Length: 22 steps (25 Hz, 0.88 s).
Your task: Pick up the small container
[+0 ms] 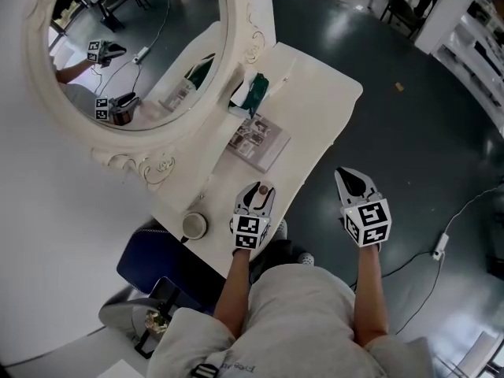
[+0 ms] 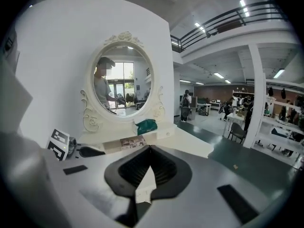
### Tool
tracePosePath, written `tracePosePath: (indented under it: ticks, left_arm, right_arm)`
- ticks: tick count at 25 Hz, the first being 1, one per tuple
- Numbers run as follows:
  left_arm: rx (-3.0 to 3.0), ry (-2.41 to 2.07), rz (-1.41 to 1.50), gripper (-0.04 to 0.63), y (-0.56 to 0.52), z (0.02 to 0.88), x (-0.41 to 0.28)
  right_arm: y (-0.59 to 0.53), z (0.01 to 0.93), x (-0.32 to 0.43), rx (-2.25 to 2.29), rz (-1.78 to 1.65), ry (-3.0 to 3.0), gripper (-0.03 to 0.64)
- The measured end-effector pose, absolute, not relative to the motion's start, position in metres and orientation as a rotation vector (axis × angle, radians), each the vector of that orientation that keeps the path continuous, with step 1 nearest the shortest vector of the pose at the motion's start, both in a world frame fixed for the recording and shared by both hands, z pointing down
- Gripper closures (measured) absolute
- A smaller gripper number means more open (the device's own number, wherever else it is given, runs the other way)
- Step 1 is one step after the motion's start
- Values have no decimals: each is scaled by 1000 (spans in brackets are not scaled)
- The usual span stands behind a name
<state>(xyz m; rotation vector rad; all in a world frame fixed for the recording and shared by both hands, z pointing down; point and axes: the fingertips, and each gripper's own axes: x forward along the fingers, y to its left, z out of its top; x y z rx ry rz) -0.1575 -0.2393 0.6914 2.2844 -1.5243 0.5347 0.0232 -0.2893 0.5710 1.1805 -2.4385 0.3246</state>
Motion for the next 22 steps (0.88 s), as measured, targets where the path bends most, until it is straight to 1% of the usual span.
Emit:
tracePosePath:
  ticks: [4, 11, 19, 22]
  left_arm:
    - [2303, -1500, 571, 408, -235, 712, -155]
    - [2498, -1377, 576, 408, -247, 711, -147]
    - [2598, -1230, 673, 409, -246, 744, -143]
    - [2598, -1238, 654, 416, -245, 748, -145]
  right_arm:
    - [-285, 574, 23, 1165, 343, -2443, 601]
    - [-278, 586, 35, 1186, 387, -2410, 601]
    - [-279, 596, 32, 1192, 405, -2377, 601]
    - [-280, 600, 31, 1201, 418, -2359, 601]
